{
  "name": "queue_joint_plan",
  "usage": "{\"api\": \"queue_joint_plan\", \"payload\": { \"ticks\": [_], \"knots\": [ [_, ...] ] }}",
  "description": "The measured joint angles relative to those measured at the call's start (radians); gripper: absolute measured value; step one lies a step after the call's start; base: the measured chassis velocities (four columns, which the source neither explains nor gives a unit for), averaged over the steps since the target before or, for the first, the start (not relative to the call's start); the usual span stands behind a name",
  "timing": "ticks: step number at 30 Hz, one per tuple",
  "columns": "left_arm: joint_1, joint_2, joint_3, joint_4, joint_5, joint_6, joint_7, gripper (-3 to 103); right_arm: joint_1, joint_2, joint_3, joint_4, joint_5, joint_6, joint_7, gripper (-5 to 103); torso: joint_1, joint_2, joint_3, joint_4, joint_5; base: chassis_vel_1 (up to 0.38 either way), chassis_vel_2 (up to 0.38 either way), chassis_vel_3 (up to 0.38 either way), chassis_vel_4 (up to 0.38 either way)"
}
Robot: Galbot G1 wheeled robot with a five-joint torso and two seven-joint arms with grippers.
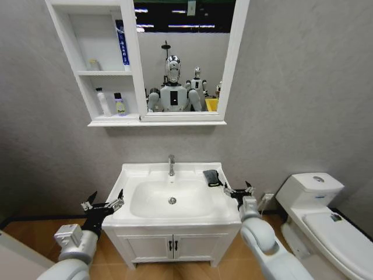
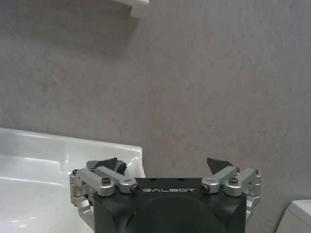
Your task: Move facial cleanser and shampoo from washbasin to cabinet, then wipe washbasin with towel.
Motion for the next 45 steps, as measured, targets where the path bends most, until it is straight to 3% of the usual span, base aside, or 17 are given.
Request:
{"api": "queue_joint_plan", "payload": {
  "ticks": [2, 8, 22, 45],
  "knots": [
    [0.0, 0.0, 0.0, 0.0, 0.0, 0.0, 0.0, 100, -0.12, 0.056, 0.003, 0.086, -0.054, 0.009, -0.003, 100, 0.0, 0.0, 0.0, -0.0001, -0.0001, 0.0, 0.0, 0.0, 0.0],
    [0.0, 0.0, 0.0, 0.0, 0.0, 0.0, 0.0, 100, -0.252, 0.116, 0.001, 0.149, -0.143, 0.037, -0.015, 100, 0.0, 0.0, 0.0, -0.0001, 0.0001, 0.0, 0.0, 0.0, 0.0],
    [0.0, 0.0, 0.0, 0.0, 0.0, 0.0, 0.0, 100, -0.274, 0.105, -0.008, 0.194, -0.136, -0.001, -0.003, 100, 0.0, 0.0, 0.0, 0.0001, 0.0001, 0.031, -0.025, -0.033, 0.035],
    [0.0, 0.0, 0.0, 0.0, 0.0, 0.0, 0.0, 100, -0.266, 0.084, -0.022, 0.187, -0.123, 0.006, 0.007, 100, 0.0, 0.0, 0.0, 0.0001, 0.0003, 0.188, -0.184, -0.188, 0.187]
  ]
}}
